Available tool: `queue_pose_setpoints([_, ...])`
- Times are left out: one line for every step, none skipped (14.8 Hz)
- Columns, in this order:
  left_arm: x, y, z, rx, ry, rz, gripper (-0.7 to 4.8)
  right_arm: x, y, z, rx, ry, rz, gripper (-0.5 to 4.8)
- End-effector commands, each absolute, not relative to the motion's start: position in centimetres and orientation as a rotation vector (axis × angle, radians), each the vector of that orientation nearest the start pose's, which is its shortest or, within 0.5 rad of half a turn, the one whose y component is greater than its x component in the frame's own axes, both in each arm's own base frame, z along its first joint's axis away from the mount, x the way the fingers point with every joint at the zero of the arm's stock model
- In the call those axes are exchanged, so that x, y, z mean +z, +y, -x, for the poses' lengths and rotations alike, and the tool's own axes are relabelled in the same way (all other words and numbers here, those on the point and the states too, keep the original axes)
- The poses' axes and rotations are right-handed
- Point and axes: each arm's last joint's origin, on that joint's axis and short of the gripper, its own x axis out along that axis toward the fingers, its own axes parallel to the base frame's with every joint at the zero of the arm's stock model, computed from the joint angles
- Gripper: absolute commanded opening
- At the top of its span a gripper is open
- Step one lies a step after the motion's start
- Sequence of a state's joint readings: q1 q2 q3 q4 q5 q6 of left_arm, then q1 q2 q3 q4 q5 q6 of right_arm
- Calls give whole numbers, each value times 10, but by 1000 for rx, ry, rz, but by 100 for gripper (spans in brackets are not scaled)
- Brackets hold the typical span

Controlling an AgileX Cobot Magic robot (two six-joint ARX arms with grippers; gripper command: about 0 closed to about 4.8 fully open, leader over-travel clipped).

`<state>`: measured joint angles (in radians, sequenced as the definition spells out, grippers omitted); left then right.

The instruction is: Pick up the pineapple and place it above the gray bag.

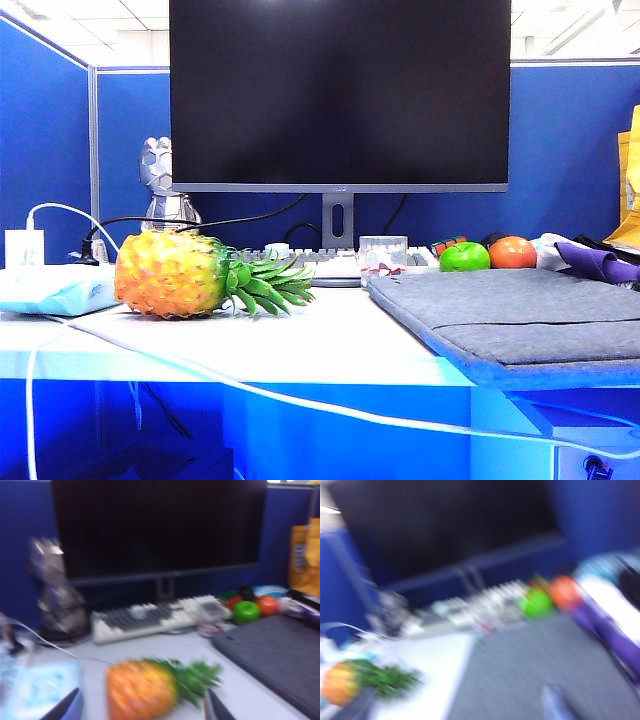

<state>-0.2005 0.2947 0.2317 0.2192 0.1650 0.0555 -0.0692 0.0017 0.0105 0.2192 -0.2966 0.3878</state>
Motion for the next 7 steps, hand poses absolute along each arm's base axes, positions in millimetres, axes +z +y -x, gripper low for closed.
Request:
queue_pose_setpoints([291, -31, -130, -358, -116, -94, 471, 191, 4, -92, 335, -209, -331, 479])
queue_pose_setpoints([327, -39, -161, -408, 4, -133, 479, 195, 4, -91, 359, -212, -345, 479])
queue_pose_setpoints([347, -44, -180, -453, 96, -170, 479, 201, 4, -90, 354, -232, -339, 479])
queue_pose_setpoints([365, -48, -199, -493, 165, -242, 479, 208, 4, -88, 356, -255, -333, 479])
queue_pose_setpoints([382, -52, -215, -534, 206, -314, 479, 218, 4, -84, 351, -285, -322, 479])
queue_pose_setpoints([398, -55, -230, -560, 234, -384, 479, 227, 4, -82, 354, -304, -311, 479])
queue_pose_setpoints([408, -58, -240, -578, 250, -457, 479, 235, 4, -83, 349, -306, -300, 479])
